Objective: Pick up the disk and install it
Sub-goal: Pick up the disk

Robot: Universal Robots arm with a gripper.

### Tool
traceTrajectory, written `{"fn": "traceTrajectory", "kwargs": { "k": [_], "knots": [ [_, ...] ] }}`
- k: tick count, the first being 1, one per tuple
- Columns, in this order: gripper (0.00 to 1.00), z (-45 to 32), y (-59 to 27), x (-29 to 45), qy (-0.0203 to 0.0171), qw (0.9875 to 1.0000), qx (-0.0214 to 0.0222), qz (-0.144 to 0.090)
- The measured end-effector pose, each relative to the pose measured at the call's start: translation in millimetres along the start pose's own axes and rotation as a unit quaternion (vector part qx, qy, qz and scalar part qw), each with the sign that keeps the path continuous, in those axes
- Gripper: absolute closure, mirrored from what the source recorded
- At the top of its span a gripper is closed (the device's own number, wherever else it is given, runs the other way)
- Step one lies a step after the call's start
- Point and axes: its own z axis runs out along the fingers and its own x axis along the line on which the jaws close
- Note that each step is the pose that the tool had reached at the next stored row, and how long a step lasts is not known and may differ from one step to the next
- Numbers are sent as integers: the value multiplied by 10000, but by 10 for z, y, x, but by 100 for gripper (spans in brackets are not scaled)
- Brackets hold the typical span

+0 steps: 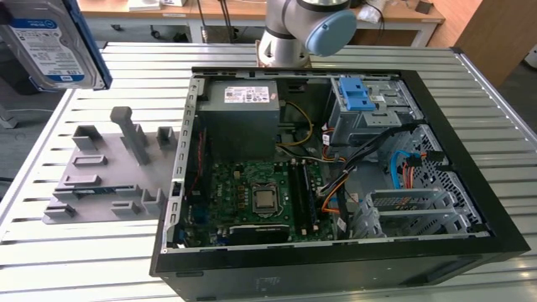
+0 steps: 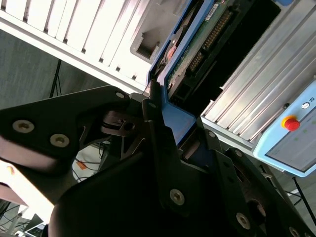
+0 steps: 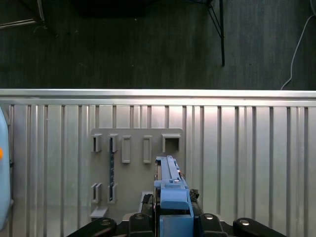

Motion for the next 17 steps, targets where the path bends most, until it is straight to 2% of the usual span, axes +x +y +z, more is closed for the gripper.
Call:
{"fn": "traceTrajectory", "kwargs": {
  "k": [9,17],
  "knots": [
    [64,0,-24,109,0,10000,0,-1],
    [64,1,-110,133,0,10000,1,0]
  ]
}}
